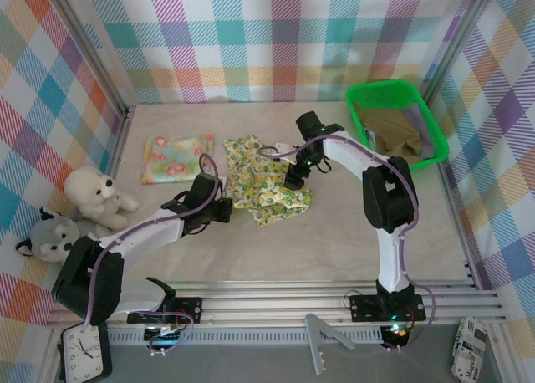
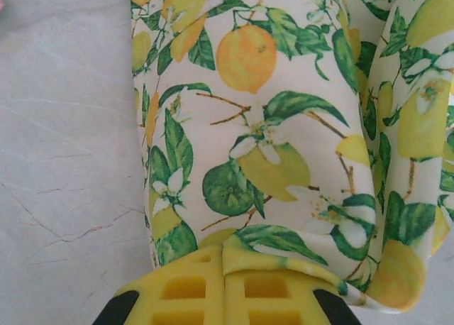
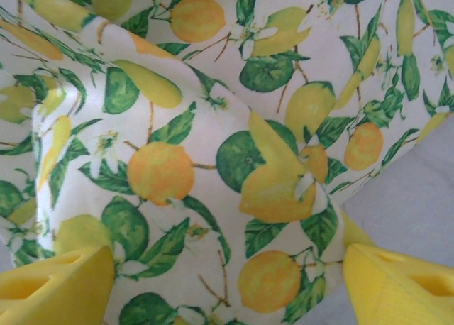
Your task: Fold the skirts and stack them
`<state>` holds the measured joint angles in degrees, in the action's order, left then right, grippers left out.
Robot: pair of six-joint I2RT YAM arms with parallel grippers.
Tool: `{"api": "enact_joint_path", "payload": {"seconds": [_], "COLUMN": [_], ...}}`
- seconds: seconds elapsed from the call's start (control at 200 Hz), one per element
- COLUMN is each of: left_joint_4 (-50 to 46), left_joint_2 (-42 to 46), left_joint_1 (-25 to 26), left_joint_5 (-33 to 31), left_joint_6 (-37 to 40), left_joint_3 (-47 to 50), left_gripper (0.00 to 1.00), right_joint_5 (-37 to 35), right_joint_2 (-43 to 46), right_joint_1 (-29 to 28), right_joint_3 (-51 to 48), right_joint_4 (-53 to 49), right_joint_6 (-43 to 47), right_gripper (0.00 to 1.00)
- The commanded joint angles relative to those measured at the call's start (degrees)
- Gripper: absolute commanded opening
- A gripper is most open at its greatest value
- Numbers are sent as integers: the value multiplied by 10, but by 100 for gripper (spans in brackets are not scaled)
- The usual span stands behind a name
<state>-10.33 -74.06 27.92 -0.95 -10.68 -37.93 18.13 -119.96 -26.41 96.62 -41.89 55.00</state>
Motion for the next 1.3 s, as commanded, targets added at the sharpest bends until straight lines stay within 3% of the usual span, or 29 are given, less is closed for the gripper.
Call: {"api": "enact_joint_path", "payload": {"seconds": [0.0, 0.185, 0.31, 0.695, 0.8, 0.905, 1.0, 1.18, 1.3], "left_joint_4": [22, 20, 17, 7, 3, -9, -48, -136, -136], "left_joint_2": [15, 18, 22, 24, 29, 43, 68, 93, 93], "left_joint_1": [-8, -19, -25, -32, -34, -38, -40, -40, -40], "left_joint_5": [3, 10, 14, 18, 10, -10, -25, -57, -51], "left_joint_6": [-10, -5, -3, 9, 9, 6, 1, -10, 18], "left_joint_3": [6, 5, 4, -3, -4, -19, -63, -220, -328], "left_gripper": [0, 0, 0, 0, 0, 0, 0, 0, 0], "right_joint_5": [-8, 25, 41, 31, 10, -10, -48, -92, -120], "right_joint_2": [-32, -82, -93, -27, -5, 39, 108, 278, 376], "right_joint_1": [-7, -13, -16, -14, -14, -14, -14, -18, -19], "right_joint_3": [51, 120, 146, 118, 100, 79, 57, -25, -74], "right_joint_4": [-35, -122, -156, -154, -132, -104, -62, 55, 121], "right_joint_6": [38, 63, 60, 61, 58, 28, -53, -223, -303], "right_gripper": [85, 85, 78, 23, 0, 0, 0, 0, 0]}}
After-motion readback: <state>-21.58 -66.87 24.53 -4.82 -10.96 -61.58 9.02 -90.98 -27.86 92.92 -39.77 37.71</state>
